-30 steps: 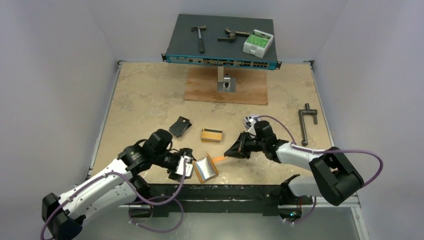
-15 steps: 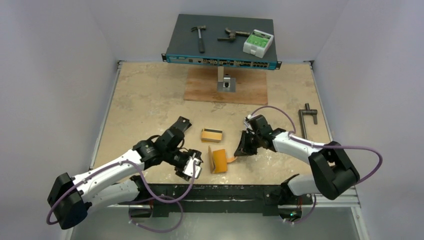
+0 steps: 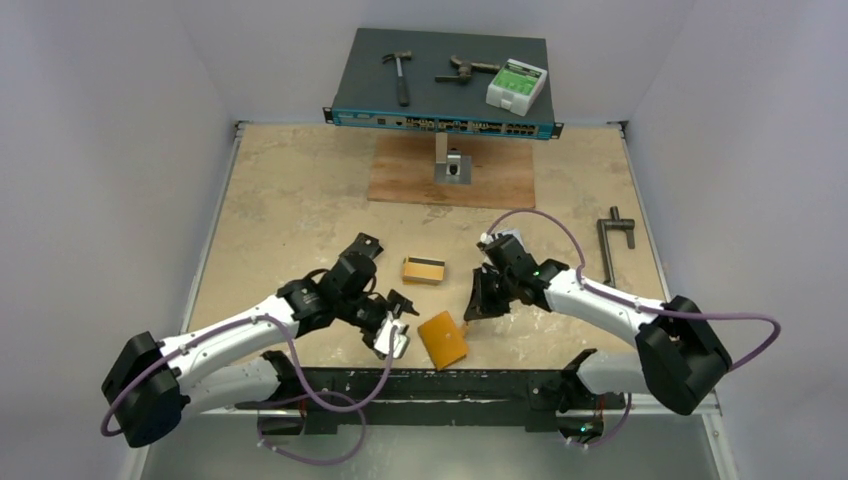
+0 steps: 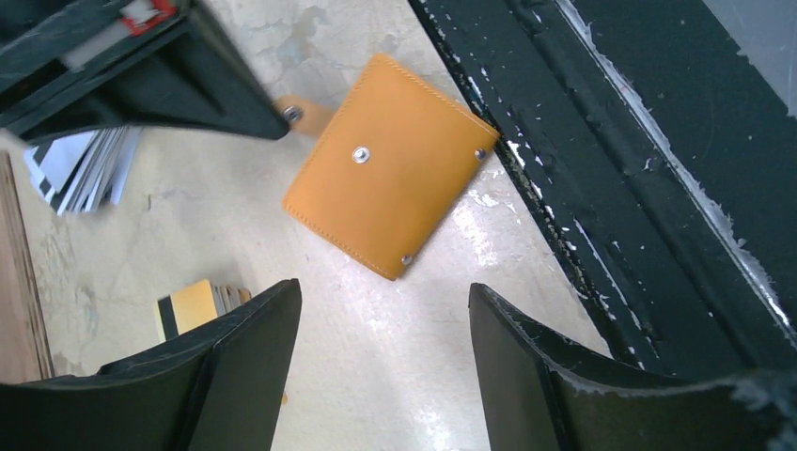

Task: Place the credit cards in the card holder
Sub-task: Place the card holder at the center of the board.

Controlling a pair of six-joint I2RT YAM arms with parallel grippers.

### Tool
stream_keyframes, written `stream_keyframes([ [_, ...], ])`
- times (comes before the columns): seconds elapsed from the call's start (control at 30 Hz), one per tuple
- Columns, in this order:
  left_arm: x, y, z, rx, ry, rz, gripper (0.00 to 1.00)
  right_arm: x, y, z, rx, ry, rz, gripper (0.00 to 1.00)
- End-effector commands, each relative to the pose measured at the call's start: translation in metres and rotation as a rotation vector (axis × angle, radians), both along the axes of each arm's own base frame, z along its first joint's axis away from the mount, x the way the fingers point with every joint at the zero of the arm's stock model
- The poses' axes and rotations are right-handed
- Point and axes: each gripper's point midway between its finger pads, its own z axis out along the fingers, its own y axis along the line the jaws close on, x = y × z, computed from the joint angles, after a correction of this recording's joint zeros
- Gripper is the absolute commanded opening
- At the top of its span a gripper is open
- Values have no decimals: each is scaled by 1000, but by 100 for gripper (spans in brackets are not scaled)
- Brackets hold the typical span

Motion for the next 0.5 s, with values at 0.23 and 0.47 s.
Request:
stream_keyframes([
  [0.23, -8, -45, 22, -89, -163, -275, 72, 9, 44, 78, 228, -131, 77, 0],
  [0.47, -21, -54, 20, -80, -185, -341, 72, -4, 61, 93, 267, -143, 142, 0],
])
